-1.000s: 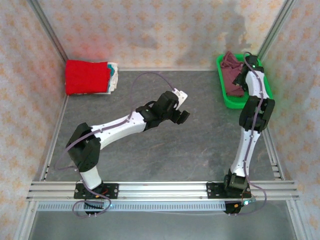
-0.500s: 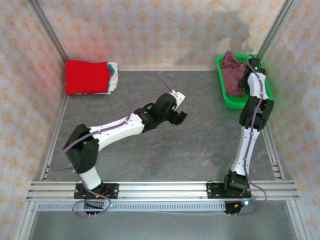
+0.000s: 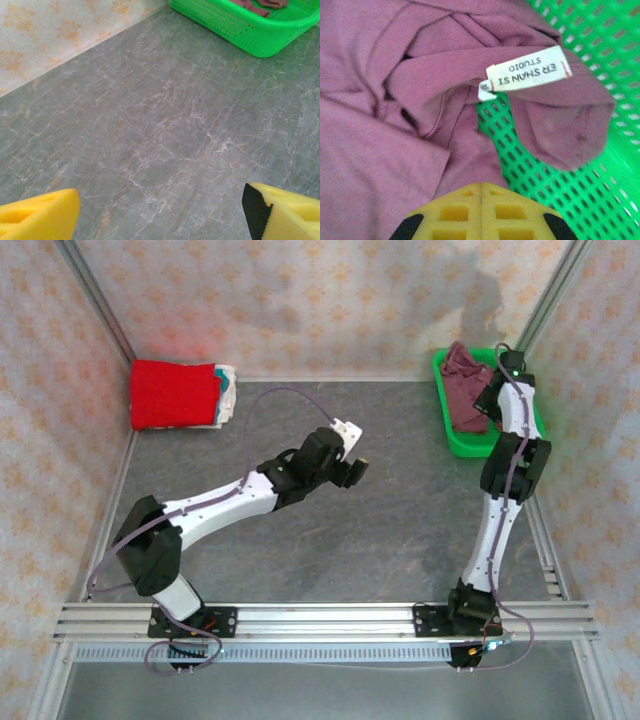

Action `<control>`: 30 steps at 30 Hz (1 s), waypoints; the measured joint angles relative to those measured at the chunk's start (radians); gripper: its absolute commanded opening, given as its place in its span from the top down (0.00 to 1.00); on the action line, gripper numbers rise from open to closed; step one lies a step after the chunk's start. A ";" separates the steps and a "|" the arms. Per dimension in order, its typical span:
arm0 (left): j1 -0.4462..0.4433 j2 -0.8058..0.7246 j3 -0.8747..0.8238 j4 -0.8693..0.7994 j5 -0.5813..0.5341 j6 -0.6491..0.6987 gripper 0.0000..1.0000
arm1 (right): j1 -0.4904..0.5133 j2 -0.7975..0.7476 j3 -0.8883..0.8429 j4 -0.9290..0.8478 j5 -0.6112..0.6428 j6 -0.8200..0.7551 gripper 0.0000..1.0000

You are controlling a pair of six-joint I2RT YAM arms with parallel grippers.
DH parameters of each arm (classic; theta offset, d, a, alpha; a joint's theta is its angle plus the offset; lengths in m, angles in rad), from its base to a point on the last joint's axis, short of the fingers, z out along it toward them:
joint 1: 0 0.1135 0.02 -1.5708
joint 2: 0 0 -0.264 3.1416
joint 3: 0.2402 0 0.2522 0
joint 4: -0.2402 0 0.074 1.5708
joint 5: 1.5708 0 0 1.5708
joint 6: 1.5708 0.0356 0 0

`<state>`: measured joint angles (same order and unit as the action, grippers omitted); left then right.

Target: Fold and stack the t-shirts

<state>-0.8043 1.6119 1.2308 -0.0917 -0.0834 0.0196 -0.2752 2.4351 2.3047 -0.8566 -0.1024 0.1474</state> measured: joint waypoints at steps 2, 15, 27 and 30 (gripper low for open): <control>0.000 -0.027 -0.020 0.010 -0.010 -0.005 0.15 | 0.003 -0.076 -0.039 0.010 -0.006 0.007 1.00; 0.042 -0.169 -0.091 0.067 -0.034 -0.023 0.14 | 0.021 -0.499 -0.209 0.178 0.025 0.068 0.79; 0.046 -0.129 -0.099 0.051 -0.027 -0.046 0.13 | -0.018 -0.076 -0.031 -0.013 0.047 0.056 0.36; 0.046 -0.101 -0.095 0.047 -0.026 -0.046 0.13 | -0.019 0.000 0.045 -0.063 0.076 0.050 0.29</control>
<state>-0.7582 1.5108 1.1358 -0.0444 -0.1097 -0.0261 -0.2939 2.4348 2.3493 -0.9199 -0.0265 0.1978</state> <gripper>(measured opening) 0.868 0.675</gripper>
